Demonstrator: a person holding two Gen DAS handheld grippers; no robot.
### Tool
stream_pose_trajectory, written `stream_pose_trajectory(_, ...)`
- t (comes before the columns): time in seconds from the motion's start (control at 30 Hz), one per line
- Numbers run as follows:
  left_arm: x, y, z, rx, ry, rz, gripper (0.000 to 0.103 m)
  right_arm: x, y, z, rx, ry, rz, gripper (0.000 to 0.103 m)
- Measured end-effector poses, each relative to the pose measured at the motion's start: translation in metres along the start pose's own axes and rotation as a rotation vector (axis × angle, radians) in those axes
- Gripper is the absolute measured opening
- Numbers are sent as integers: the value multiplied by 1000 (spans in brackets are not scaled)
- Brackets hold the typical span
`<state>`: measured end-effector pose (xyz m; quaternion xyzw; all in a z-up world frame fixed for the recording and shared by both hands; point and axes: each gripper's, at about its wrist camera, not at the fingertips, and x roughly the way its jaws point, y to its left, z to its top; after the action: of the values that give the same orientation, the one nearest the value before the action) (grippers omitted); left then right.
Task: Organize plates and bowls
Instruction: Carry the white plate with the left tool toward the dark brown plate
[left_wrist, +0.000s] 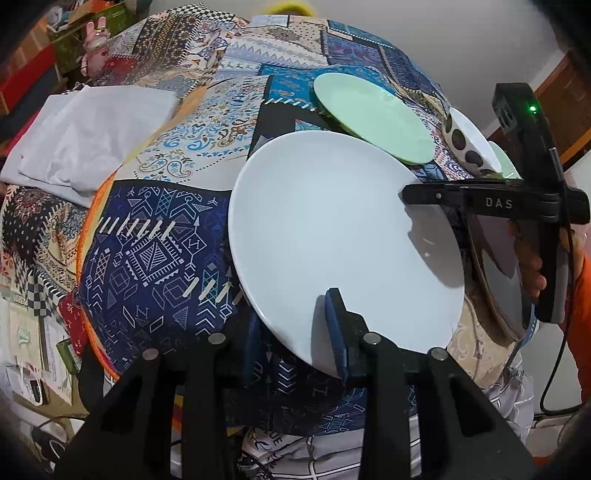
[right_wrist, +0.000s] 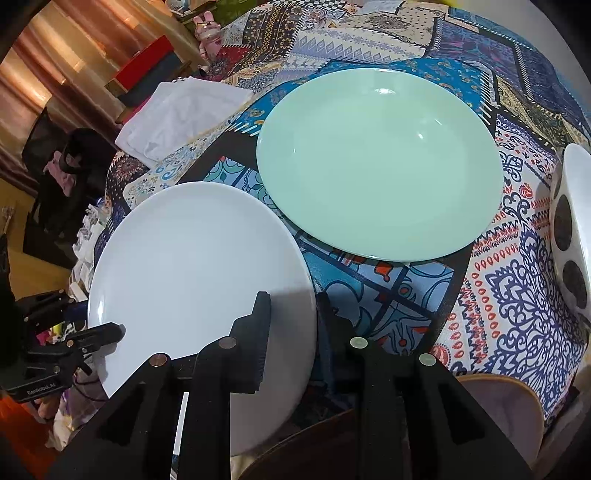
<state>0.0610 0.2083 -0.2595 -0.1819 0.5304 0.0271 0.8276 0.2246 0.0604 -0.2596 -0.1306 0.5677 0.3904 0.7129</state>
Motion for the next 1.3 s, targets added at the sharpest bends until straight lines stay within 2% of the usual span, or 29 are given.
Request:
stream_pose_trajectory(0.53, -4, 14, 8, -75, -12, 24, 34, -16, 7, -5, 31, -44, 25, 22)
stream_pose_trajectory(1.03, -6, 6, 30, -56, -53, 38, 34, -30, -1, -15, 76, -80, 16, 22)
stream_pose_trajectory(1.3, -5, 2, 38, -46, -48, 40, 34, -39, -2, -16, 86, -104, 19, 22)
